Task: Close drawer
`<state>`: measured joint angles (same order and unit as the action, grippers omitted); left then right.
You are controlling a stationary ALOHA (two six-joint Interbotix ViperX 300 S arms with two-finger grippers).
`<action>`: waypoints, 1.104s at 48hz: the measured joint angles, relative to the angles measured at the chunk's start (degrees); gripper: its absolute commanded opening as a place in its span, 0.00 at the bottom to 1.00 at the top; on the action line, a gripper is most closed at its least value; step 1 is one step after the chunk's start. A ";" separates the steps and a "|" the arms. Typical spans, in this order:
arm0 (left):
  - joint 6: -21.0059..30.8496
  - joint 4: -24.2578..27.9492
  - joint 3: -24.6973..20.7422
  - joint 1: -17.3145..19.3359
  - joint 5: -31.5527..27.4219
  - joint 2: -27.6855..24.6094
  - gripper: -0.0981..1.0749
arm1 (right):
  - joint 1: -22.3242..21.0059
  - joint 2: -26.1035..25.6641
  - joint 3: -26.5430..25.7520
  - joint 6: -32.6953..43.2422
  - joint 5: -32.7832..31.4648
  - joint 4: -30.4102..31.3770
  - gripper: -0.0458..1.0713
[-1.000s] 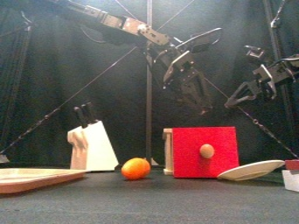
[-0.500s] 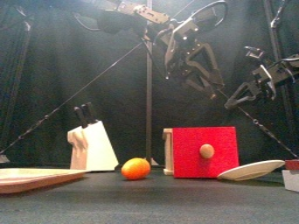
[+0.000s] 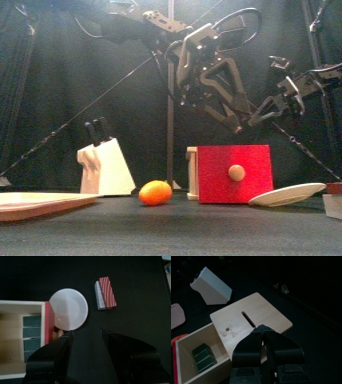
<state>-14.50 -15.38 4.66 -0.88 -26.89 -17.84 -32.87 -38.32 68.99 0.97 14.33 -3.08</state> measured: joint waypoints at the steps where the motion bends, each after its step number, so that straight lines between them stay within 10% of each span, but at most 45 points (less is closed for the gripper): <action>1: 0.00 -0.18 0.18 0.00 0.09 0.09 0.80 | 0.00 0.53 -0.26 0.00 0.18 0.09 0.05; 53: 0.09 -4.22 5.45 2.90 6.50 -1.85 0.73 | 0.44 15.03 -5.89 0.00 0.88 0.18 0.05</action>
<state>-14.41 -19.60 10.11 2.02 -20.39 -19.69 -32.43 -23.29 63.11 0.97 15.21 -2.90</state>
